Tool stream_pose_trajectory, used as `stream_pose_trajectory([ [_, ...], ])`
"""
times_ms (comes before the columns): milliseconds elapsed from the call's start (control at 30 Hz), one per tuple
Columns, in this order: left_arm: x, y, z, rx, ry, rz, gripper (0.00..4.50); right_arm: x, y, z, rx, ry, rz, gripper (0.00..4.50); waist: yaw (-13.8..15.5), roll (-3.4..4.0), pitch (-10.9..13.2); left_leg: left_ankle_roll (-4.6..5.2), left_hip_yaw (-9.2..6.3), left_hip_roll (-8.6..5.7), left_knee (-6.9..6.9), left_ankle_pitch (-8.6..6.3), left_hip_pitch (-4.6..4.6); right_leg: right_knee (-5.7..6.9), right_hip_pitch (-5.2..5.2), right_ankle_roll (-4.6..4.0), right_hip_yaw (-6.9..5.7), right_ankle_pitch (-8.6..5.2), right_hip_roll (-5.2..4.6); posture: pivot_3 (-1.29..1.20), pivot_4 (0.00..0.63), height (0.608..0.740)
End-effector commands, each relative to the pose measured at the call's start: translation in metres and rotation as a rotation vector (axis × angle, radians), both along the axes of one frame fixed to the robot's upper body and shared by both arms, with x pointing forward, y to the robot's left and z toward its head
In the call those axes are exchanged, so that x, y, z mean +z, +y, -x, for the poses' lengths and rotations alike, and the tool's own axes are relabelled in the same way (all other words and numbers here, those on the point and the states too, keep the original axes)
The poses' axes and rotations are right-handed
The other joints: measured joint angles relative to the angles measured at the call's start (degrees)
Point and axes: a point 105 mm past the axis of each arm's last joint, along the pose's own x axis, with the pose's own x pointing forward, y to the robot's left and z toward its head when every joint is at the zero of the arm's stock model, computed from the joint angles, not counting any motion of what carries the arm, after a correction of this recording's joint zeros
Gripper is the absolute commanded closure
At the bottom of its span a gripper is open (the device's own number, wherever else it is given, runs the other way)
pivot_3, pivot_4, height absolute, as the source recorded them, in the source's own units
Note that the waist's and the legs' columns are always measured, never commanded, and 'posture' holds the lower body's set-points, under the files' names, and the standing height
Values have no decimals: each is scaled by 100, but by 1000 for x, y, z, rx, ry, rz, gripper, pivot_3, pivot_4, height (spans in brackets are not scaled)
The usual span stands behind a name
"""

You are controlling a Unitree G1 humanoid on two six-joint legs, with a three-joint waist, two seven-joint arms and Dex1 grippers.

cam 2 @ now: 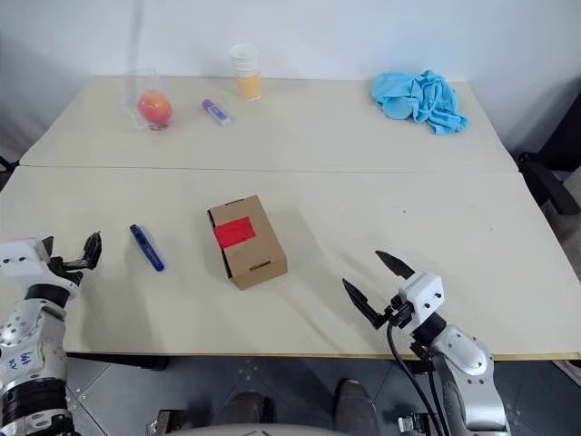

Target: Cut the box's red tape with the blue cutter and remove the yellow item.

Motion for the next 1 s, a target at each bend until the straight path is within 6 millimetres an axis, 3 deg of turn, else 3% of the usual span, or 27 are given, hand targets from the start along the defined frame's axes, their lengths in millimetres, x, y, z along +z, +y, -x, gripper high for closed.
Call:
stream_pose_trajectory([
  [33, 21, 11, 11, 36, -71, -12, 25, 5, -1, 0, 16, -21, 3, 0, 8, 0, 0, 0, 0, 0, 0, 0, 0, 0, 0, 0, 0, 0, 0, 0, 150, 740],
  [100, 30, 7, 17, -19, -106, 7, 25, 10, 3, 1, 66, -4, -6, 0, 3, 0, 0, 1, 0, 0, 0, 0, 0, -1, 0, 0, 1, 0, -1, 0, 150, 740],
  [200, 46, -14, 22, -217, -86, -58, 25, 21, 12, 7, 176, 16, 11, 0, 2, 1, 1, 1, 0, 2, 0, -2, -2, -4, 0, 0, 0, 0, -1, 0, 150, 740],
  [267, 51, -30, 24, -343, -33, -102, 607, 24, 14, 8, 232, 34, 68, 179, 2, 2, 2, 0, 0, 5, 0, -3, -3, -4, 0, 0, 0, 0, 0, 0, 150, 740],
  [333, 41, -66, 26, -575, 107, -187, 1171, 26, 18, 3, 275, 57, 131, 589, 7, 3, 3, -1, -1, 6, 1, -3, -2, -5, 2, -1, 0, 0, 1, 0, 150, 740],
  [400, 27, -108, 30, -795, 212, -197, 1816, 28, 25, -10, 287, 72, 177, 1292, -1, 16, 8, 0, 5, 4, 1, -4, 0, -5, 2, -2, 3, -1, -1, 0, 150, 740],
  [467, 18, -134, 30, -901, 256, -185, 2400, 25, 38, -19, 306, 102, 203, 1948, 4, 27, 8, 4, 11, 3, 1, -4, 2, -6, 2, -1, 8, 0, -3, 0, 150, 740],
  [567, 12, -154, 17, -953, 281, -207, 3413, 20, 64, -24, 365, 143, 256, 3060, 8, 25, 8, -2, 5, 13, -1, -2, -8, 2, -16, -6, 6, -3, 8, 0, 150, 740],
  [667, 14, -166, 0, -952, 266, -223, 4388, 14, 85, -22, 432, 174, 313, 4166, 1, 25, 8, -9, 17, 13, -1, 0, -27, 20, -53, -10, 10, -4, 13, 0, 150, 740],
  [700, 14, -167, -4, -951, 269, -238, 4500, 11, 88, -22, 447, 183, 334, 4454, 0, 24, 8, -9, 27, 12, 0, 0, -28, 25, -60, -10, 10, -4, 12, 0, 150, 740],
  [833, 29, -157, -21, -889, 236, -240, 4500, 6, 95, -25, 472, 186, 387, 4454, -20, 23, 7, -5, 42, 11, 0, -2, -28, 23, -67, -9, 9, -4, 9, 0, 150, 740],
  [900, 42, -146, -39, -833, 196, -219, 4500, 8, 99, -23, 506, 207, 371, 4454, -10, 22, 7, -5, 42, 11, -1, -2, -28, 23, -68, -9, 8, -4, 9, 0, 150, 740],
  [1000, 48, -152, -63, -827, 181, -238, 4500, 2, 102, -13, 579, 258, 397, 4454, 15, 20, 6, -5, 41, 12, 3, -1, -28, 24, -65, -8, 5, -4, 10, 0, 150, 740],
])
